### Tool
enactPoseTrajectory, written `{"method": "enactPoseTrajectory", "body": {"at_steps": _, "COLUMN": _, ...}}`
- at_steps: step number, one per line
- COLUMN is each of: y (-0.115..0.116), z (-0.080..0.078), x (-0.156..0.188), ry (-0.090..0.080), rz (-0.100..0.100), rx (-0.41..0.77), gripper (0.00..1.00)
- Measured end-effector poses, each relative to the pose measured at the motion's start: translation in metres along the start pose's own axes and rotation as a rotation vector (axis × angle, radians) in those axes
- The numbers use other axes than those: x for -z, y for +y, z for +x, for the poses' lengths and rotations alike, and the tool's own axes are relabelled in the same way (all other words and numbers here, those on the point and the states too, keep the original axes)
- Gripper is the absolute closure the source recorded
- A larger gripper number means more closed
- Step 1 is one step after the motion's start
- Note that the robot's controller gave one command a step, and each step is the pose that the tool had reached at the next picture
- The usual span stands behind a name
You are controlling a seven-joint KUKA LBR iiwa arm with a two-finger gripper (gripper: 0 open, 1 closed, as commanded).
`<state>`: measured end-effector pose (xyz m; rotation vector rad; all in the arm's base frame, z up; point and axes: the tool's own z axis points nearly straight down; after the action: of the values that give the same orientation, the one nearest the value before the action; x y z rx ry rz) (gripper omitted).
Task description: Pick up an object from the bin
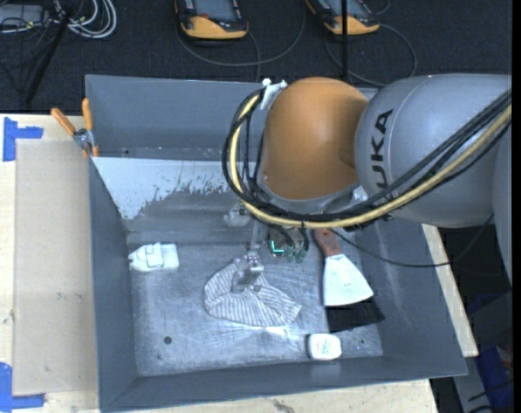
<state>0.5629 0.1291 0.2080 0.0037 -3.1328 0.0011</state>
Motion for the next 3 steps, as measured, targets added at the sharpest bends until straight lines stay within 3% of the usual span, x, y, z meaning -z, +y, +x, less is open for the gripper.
{"method": "enactPoseTrajectory", "body": {"at_steps": 1, "y": -0.001, "z": -0.002, "x": 0.004, "ry": -0.007, "rz": -0.001, "rx": -0.003, "gripper": 0.0}}
{"method": "enactPoseTrajectory", "body": {"at_steps": 2, "y": -0.006, "z": -0.007, "x": -0.039, "ry": -0.011, "rz": -0.001, "rx": 0.112, "gripper": 0.0}}
{"method": "enactPoseTrajectory", "body": {"at_steps": 3, "y": -0.018, "z": -0.018, "x": -0.103, "ry": -0.012, "rz": 0.001, "rx": 0.368, "gripper": 0.0}}
